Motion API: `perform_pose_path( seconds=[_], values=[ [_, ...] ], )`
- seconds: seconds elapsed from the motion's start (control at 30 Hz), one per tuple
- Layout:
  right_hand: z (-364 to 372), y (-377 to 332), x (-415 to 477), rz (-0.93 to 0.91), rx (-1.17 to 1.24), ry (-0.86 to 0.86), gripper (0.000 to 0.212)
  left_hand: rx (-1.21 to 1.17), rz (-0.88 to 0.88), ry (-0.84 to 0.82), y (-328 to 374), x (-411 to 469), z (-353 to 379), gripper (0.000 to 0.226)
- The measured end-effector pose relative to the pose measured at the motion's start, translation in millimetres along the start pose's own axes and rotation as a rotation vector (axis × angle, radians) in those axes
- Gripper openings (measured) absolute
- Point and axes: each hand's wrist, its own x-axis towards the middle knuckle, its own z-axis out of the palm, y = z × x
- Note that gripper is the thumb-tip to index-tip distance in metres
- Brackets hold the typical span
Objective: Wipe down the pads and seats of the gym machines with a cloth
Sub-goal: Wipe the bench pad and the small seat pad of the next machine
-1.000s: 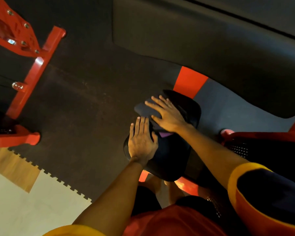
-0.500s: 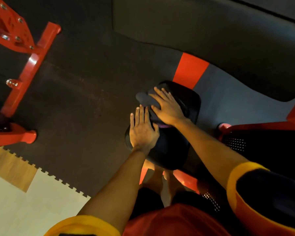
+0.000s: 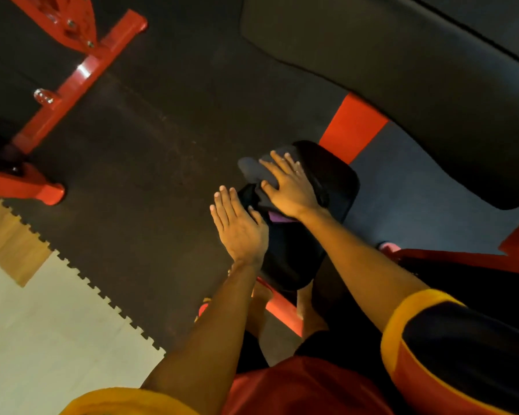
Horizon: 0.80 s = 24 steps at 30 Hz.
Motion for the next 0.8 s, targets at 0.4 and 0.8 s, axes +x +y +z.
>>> perform_pose_path(
  seconds=[0.4,0.8],
  values=[
    [-11.4,10.4,31.2,-0.097,-0.151,-0.11,0.063,-0.185,-0.257,0.116,10.4,-34.1,6.5,0.062],
    [-42.5,-9.6,61.8,-0.223,-0.308,-0.335,0.053,-0.208,-0.275,0.122,9.7,-36.4,5.7,0.063]
  ],
)
